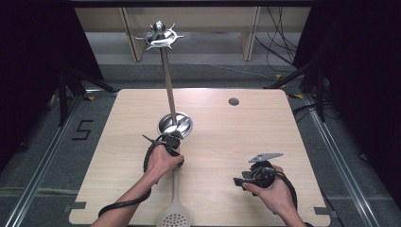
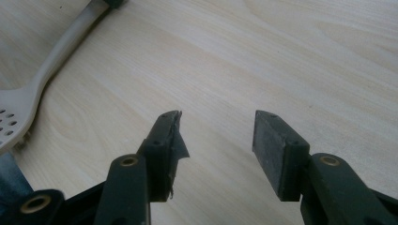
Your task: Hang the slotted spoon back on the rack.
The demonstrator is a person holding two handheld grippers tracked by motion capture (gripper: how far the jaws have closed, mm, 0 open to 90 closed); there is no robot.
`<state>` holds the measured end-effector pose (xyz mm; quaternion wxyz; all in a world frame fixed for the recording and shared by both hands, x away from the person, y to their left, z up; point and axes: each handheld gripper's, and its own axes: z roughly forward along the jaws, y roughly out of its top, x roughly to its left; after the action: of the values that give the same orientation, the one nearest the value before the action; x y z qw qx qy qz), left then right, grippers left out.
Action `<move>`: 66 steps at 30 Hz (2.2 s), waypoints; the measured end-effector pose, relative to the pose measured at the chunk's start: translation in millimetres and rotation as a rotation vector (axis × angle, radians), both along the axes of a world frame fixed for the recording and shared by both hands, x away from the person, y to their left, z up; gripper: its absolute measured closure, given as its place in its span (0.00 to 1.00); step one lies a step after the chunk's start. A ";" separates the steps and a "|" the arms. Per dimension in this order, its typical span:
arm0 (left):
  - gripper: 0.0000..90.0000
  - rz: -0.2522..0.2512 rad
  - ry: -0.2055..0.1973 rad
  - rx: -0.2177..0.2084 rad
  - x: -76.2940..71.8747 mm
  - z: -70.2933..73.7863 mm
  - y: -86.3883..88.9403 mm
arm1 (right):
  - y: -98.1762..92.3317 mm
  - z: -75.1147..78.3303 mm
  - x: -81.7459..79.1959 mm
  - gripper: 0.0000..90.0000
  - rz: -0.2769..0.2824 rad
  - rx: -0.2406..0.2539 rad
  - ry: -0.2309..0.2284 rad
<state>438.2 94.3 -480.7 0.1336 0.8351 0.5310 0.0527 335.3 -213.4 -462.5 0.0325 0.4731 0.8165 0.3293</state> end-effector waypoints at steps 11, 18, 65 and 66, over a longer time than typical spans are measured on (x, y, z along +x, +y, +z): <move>0.76 -0.030 0.002 -0.048 -6.8 -1.4 -8.0 | -0.1 0.0 -0.5 0.58 0.004 0.007 0.001; 0.78 -0.059 0.026 -0.040 -11.1 1.4 -6.7 | -0.6 0.9 -0.3 0.58 0.009 -0.008 0.007; 0.78 -0.047 -0.531 -0.355 -70.5 102.4 87.9 | 1.6 -1.1 -0.1 0.57 0.047 0.030 -0.010; 0.78 -0.047 -0.531 -0.355 -70.5 102.4 87.9 | 1.6 -1.1 -0.1 0.57 0.047 0.030 -0.010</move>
<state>367.7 182.2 -378.3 0.4124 0.7679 0.4589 0.1721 335.2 -211.8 -463.6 0.0218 0.4524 0.8222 0.3448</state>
